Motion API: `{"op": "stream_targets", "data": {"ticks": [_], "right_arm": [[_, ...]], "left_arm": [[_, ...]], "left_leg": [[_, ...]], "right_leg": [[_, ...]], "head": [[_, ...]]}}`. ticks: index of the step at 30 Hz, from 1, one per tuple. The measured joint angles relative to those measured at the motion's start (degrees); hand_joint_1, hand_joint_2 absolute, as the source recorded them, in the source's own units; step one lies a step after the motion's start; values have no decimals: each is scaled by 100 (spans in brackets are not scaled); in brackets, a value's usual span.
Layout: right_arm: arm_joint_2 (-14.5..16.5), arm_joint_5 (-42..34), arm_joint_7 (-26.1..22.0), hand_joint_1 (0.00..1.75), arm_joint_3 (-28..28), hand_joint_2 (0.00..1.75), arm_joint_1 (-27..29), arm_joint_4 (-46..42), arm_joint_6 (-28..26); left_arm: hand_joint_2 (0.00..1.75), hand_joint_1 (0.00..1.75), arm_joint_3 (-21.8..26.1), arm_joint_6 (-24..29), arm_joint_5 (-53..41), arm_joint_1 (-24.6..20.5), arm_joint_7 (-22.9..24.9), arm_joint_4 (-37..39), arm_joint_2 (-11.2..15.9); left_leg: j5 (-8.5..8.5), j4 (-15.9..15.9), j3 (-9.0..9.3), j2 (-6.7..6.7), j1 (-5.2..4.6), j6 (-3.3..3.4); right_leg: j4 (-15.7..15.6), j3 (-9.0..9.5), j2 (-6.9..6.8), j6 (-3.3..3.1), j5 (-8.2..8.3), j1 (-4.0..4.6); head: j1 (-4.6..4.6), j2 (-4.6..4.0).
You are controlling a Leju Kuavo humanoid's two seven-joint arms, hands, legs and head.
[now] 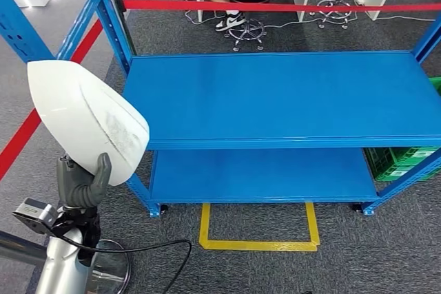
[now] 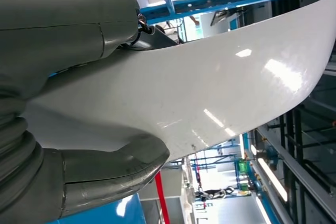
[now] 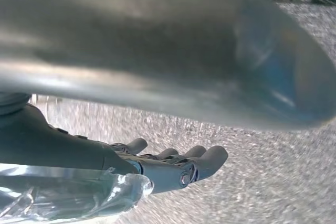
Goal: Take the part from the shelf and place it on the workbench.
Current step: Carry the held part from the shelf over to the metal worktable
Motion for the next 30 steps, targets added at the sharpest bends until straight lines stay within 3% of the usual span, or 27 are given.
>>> {"op": "stream_targets", "data": {"ticks": [2,5,7,9,10,11,12,13,14,16,18,20,21,22,24,26,27,28,30], "right_arm": [[-1,-51,107,0,-73,0,-4,-1,-12],[-2,13,400,0,-110,0,6,-1,49],[1,78,445,0,-115,0,29,1,118],[9,157,355,0,-114,0,43,1,192],[14,203,276,0,-110,0,45,1,221],[16,253,183,0,-102,0,46,1,239],[17,304,77,0,-91,0,47,1,251],[16,346,-26,0,-75,0,46,1,256],[15,376,-118,0,-60,0,41,0,258],[14,412,-257,0,-26,0,16,-1,261],[13,430,-336,0,5,0,-4,-2,274],[13,429,-359,0,30,0,-6,-2,296],[11,424,-354,0,38,0,-4,-2,306],[6,419,-349,0,44,0,-4,-2,312],[-8,411,-309,0,50,0,-9,-2,322],[-16,405,-153,0,50,0,-13,-2,360],[-17,404,-20,0,50,0,-11,-2,395],[-19,403,119,0,49,0,-8,-2,432],[-21,394,327,0,48,0,-3,-2,469]], "left_arm": [[175,175,1,11,18,38,0,-3,-1],[175,175,1,8,22,118,0,-4,-3],[175,175,0,23,13,146,0,-3,-9],[175,175,2,34,17,161,0,-3,-11],[175,175,3,36,22,175,0,-3,-10],[175,175,5,37,26,192,0,-3,-8],[175,175,7,38,26,213,0,-4,-5],[175,175,9,40,26,233,0,-7,-2],[175,175,12,41,26,250,0,-11,1],[175,175,21,43,27,270,0,-39,5],[175,175,27,45,28,286,0,-74,6],[175,175,33,54,35,316,0,-106,7],[175,175,38,60,42,332,0,-122,7],[175,175,40,62,48,344,0,-139,8],[175,175,43,63,67,355,0,-156,9],[175,175,44,38,86,363,0,-159,8],[175,175,44,14,94,366,0,-159,7],[175,175,44,-16,98,365,0,-159,6],[175,175,42,-74,99,348,0,-157,1]], "left_leg": [[45,-582,354,6,-12,49],[41,-733,341,0,-13,166],[105,-753,277,4,4,272],[170,-753,204,9,1,330],[203,-749,164,11,-3,339],[235,-744,123,12,-6,338],[264,-737,84,13,-7,331],[289,-729,48,10,-6,320],[312,-720,19,6,-3,302],[357,-699,-34,-3,-16,251],[419,-684,-75,-6,-34,193],[456,-671,-112,-7,-35,139],[393,-621,-149,-6,-32,109],[247,-472,-219,-5,-27,78],[-223,163,-467,-1,-16,25],[-549,846,-692,-1,-10,6],[-545,957,-690,-1,-10,11],[-441,860,-586,-1,-12,26],[-106,154,-109,0,-23,86]], "right_leg": [[13,-42,2,58,55,17],[41,-133,4,167,112,18],[302,-267,12,226,-136,11],[1007,-510,17,267,-622,0],[1387,-620,18,281,-810,-5],[1645,-669,18,290,-898,-7],[1692,-618,18,295,-870,-9],[1510,-457,17,294,-748,-12],[1139,-196,18,291,-583,-18],[329,328,39,271,-406,-22],[-8,507,67,224,-396,-15],[-6,442,68,149,-347,-19],[-4,407,63,102,-318,-26],[-7,368,55,47,-282,-34],[-10,270,42,-34,-207,-36],[-7,167,32,-60,-135,-23],[-6,120,29,-61,-103,-15],[-5,79,28,-57,-72,-7],[-4,23,30,-38,-19,4]], "head": [[4,0],[8,0],[31,0],[53,0],[54,0],[54,0],[54,0],[53,0],[54,0],[51,0],[47,0],[48,0],[40,0],[33,0],[16,0],[15,0],[14,0],[15,0],[13,0]]}}
